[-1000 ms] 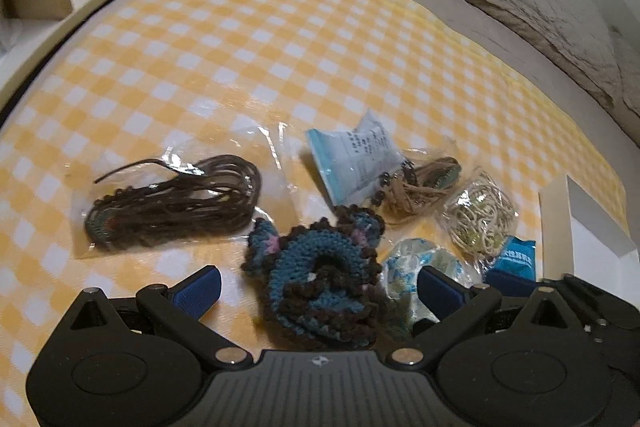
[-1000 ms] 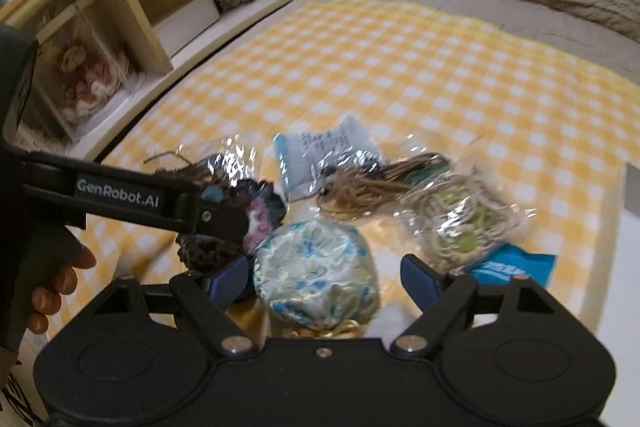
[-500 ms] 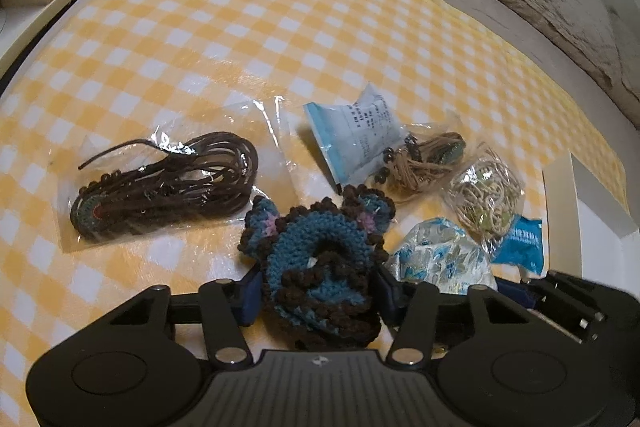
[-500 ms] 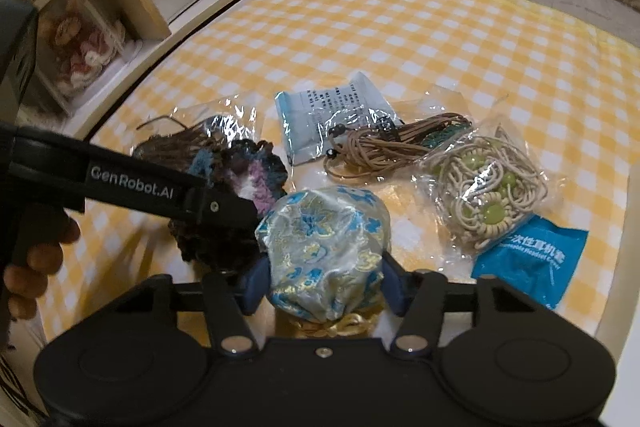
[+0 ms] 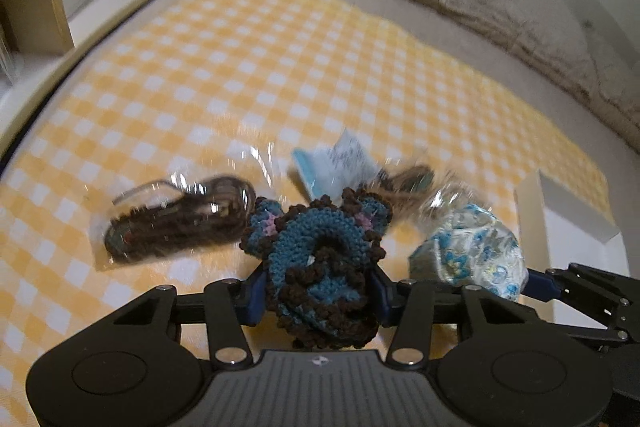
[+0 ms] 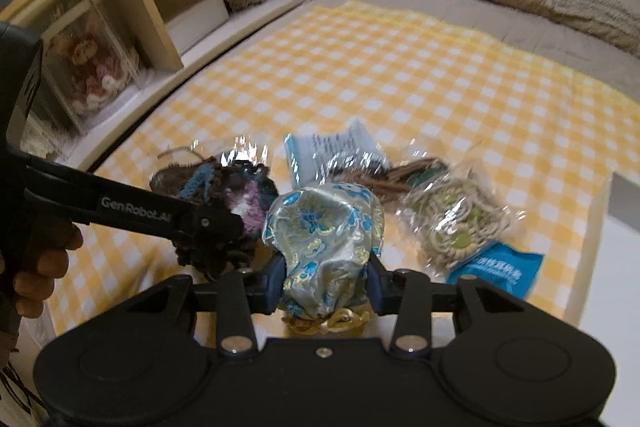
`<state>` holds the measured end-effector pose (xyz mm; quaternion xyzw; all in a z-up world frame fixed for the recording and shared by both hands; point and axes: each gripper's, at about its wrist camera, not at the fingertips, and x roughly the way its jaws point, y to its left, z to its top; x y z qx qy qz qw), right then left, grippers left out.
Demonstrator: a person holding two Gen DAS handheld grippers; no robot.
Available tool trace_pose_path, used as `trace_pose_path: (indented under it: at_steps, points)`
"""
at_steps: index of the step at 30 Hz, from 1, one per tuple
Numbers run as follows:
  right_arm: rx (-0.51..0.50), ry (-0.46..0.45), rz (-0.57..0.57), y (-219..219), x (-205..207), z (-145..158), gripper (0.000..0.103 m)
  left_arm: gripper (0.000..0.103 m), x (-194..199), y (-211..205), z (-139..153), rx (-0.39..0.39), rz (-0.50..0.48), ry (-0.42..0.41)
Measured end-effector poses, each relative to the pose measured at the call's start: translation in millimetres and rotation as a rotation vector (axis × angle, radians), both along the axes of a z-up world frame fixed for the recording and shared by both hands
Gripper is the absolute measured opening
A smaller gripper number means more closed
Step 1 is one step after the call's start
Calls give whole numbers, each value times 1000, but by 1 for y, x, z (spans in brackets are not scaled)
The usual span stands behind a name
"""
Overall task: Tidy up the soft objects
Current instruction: 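Carry crocheted pouch in left tool while right tool carries floral pouch into box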
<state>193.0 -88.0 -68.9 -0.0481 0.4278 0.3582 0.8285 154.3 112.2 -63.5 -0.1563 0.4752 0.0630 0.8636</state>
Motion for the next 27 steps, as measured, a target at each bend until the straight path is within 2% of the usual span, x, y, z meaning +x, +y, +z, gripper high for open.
trace_pose_path:
  at_steps: [11,22,27]
  points:
    - [71,-121,-149,-51,-8,43,42,50,-7,-34,37,-11,-42,-118]
    - [54,-182,-323,-127,-18,58,42,51,3,-93,43,-32,-164,-162]
    - [23,-177,-401,-161,-22,57,42,51,11,-128,39,-46,-247,-156]
